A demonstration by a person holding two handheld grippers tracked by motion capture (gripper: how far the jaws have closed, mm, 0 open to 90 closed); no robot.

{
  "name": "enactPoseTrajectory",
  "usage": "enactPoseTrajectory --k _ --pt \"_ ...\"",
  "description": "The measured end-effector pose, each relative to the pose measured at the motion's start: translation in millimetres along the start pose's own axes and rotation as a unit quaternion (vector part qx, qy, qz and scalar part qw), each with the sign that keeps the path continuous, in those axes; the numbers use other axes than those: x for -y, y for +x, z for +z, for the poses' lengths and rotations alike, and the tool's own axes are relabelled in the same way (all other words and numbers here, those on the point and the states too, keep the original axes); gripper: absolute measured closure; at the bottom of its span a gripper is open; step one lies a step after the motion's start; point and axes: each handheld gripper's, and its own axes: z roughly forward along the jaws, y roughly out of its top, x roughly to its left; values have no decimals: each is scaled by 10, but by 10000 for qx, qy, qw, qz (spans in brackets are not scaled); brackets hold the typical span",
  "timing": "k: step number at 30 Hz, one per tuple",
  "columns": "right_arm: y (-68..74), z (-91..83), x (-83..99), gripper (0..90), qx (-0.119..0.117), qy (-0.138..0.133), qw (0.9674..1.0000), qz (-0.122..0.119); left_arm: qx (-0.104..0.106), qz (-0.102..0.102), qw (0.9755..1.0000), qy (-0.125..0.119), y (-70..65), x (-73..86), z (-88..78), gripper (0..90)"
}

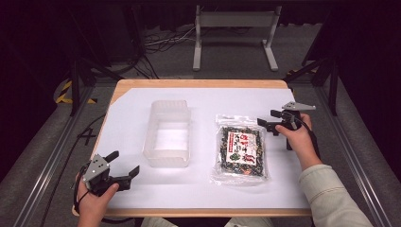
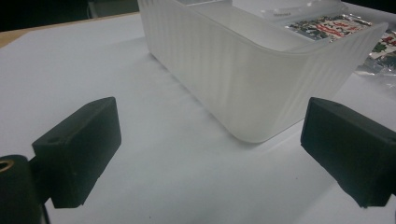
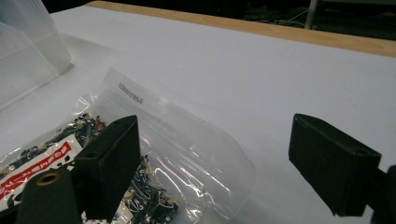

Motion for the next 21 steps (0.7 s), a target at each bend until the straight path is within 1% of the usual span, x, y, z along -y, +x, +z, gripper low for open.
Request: enactPoseTrajectory --k 1,3,4,5,6,9,11,12,18,21 --pt "-6 29 30 177 -23 50 10000 54 17 14 10000 7 0 0 4 61" --pt "-11 47 51 176 -41 127 9999 38 42 -4 10000 13 -5 1 6 59" --pt "-10 57 59 177 -57 155 9999 51 49 8 10000 6 -4 0 7 58" --pt "-14 69 66 176 -74 163 9998 13 47 28 10000 -6 -2 -1 9 57" --pt "-8 76 71 176 -89 200 9997 57 47 28 10000 -6 -2 -1 9 56" --pt "-10 95 83 174 -118 254 9996 82 57 10 10000 1 -5 1 12 55" --pt "-19 117 101 171 -192 298 9992 189 52 22 10000 1 -4 0 11 55" --pt "-22 124 108 171 -194 312 9991 198 52 16 10000 8 -6 1 11 55" --pt "-18 159 129 171 -207 431 9987 160 20 5 10000 30 -2 7 18 55" --pt "-10 169 128 171 -223 442 9987 135 26 4 10000 29 -4 8 19 56"
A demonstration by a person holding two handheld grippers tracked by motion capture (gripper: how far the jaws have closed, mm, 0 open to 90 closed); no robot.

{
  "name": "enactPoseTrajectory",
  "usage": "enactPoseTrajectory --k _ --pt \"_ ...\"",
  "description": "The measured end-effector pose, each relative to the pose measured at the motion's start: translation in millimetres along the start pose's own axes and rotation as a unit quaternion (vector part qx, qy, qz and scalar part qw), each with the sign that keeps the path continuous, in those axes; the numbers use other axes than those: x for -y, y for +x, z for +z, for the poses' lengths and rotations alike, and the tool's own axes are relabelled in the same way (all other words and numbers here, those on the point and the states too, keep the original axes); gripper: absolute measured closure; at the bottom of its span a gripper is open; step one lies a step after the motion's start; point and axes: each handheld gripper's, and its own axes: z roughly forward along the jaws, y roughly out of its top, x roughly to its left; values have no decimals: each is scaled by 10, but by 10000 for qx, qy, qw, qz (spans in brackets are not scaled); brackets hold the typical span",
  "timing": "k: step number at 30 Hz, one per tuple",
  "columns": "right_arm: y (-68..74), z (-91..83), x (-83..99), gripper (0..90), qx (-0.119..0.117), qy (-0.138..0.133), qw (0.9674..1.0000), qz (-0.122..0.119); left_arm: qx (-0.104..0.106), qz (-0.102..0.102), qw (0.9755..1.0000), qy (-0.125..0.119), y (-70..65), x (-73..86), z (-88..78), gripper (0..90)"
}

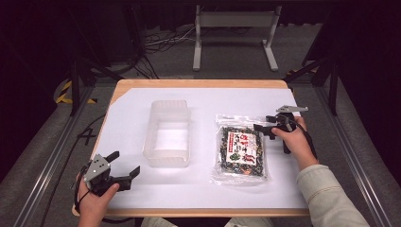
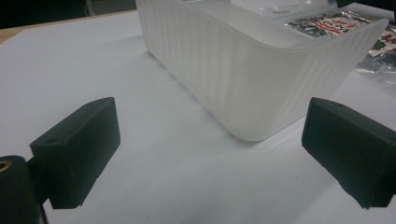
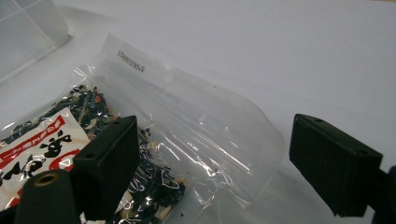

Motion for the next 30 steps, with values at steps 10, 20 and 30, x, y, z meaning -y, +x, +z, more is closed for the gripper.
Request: enactPoseTrajectory --k 10,20,30 --pt "14 29 -2 205 -31 206 9998 -39 7 48 10000 14 -13 -4 6 55" --pt "6 59 -2 352 -176 454 9988 44 0 49 10000 26 -9 0 6 55" --pt "-25 15 21 576 -124 423 9988 233 20 58 10000 43 -25 -2 16 54"
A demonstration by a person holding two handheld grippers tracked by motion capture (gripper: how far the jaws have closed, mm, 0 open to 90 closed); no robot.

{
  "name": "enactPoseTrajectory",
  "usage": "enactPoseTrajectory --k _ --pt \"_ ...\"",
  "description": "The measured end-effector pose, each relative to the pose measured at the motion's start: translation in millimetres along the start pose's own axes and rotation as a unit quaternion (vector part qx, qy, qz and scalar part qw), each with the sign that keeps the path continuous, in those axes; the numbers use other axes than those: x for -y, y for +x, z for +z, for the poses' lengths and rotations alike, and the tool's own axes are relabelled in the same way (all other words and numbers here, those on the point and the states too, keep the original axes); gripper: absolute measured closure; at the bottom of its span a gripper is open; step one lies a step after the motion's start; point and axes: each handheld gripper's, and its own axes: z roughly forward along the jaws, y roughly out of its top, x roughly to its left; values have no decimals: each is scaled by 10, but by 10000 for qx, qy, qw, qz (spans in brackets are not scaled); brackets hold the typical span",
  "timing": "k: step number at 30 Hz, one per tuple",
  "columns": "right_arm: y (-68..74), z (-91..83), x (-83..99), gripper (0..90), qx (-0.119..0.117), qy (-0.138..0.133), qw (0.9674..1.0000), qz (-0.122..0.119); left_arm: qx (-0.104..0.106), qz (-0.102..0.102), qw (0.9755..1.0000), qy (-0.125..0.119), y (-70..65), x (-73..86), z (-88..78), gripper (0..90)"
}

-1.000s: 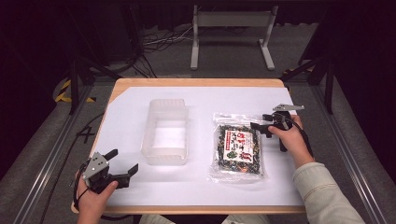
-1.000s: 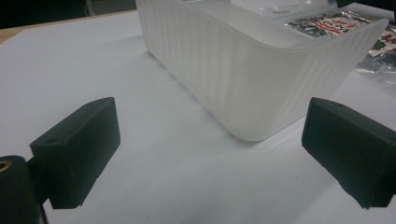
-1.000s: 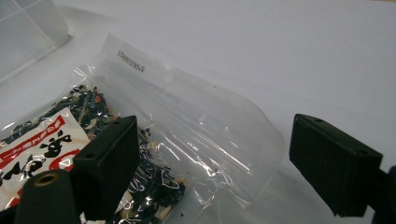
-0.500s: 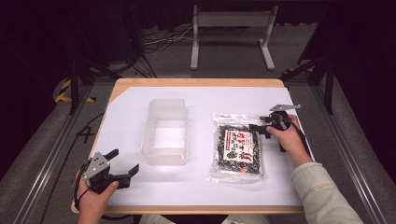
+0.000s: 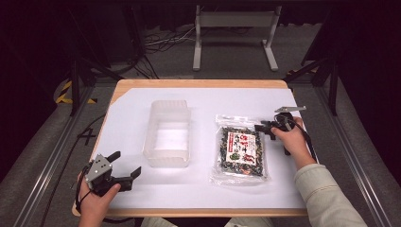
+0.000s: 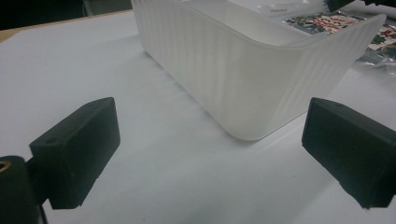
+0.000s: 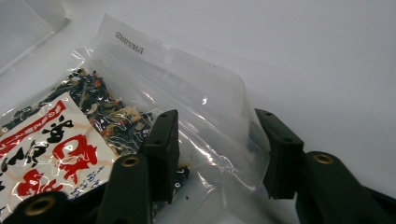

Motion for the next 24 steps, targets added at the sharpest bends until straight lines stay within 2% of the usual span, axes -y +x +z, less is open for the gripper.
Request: enactPoseTrajectory --k 2,3,9,11,14,16,19,22,24 --pt "-5 -26 7 662 -2 -61 10000 -10 17 8 10000 -5 -4 0 6 54" --pt "-4 -42 13 755 78 -129 9999 -30 14 21 10000 -8 -6 -1 8 54" --pt "9 -55 21 860 111 -166 9998 -86 78 -6 9996 -284 -10 -8 13 52" --pt "23 -60 10 881 128 -160 9997 -144 116 -36 9993 -349 -9 -11 13 47" --pt "50 -73 -11 890 193 -105 9995 -226 166 -137 9993 -311 -10 -12 18 40" --pt "49 -84 -17 891 159 -111 9997 -171 185 -206 9994 -194 -10 -23 12 62" --pt "47 -111 -33 894 104 -197 9997 -127 243 -305 9991 -153 1 -25 14 60" --pt "61 -144 -56 896 135 -187 9996 -185 232 -299 9991 -164 5 -19 13 47" --pt "68 -213 -82 899 103 -283 9994 -173 214 -268 9992 -220 0 -24 18 44"
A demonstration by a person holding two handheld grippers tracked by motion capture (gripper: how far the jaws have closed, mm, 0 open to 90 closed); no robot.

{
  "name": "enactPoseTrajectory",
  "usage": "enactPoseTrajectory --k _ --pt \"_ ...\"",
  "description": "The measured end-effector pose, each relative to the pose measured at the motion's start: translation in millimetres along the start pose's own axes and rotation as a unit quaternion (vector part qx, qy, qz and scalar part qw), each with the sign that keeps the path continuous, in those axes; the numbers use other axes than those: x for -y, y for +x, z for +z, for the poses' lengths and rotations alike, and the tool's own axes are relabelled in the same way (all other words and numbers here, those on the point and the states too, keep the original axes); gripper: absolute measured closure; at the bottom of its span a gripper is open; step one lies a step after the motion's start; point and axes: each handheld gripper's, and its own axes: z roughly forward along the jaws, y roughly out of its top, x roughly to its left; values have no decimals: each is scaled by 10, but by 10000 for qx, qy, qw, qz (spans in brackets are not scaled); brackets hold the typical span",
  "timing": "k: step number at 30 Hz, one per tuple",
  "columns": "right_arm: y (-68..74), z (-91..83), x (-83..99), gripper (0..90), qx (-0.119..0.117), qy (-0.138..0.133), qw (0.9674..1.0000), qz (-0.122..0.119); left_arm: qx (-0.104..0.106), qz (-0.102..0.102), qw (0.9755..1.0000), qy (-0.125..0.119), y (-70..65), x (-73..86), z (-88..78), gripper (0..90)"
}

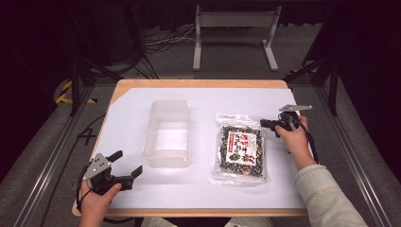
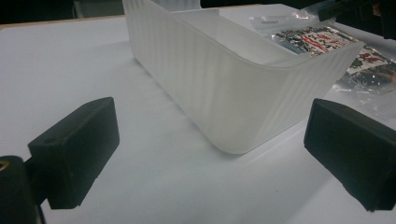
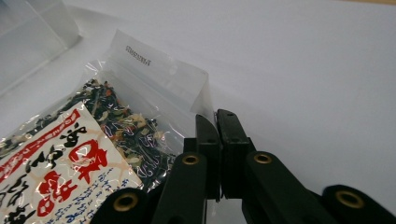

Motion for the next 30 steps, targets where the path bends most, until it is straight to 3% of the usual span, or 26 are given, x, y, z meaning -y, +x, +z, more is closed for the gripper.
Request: enactPoseTrajectory --k 9,15,22,24,30 --pt "13 -259 -126 900 -150 -385 9991 12 -4 97 9999 119 -27 -12 14 48" --pt "77 -502 -264 900 -297 -771 9965 -99 -48 139 9997 217 -49 -48 -25 87" --pt "220 -782 -429 900 -406 -1166 9916 -391 -132 187 9994 277 -39 -73 -64 107" --pt "268 -854 -474 900 -405 -1233 9903 -498 -68 155 9995 272 -33 -76 -73 119" --pt "442 -1111 -606 900 -493 -1540 9833 -834 -86 149 9995 273 -39 -91 -82 120"
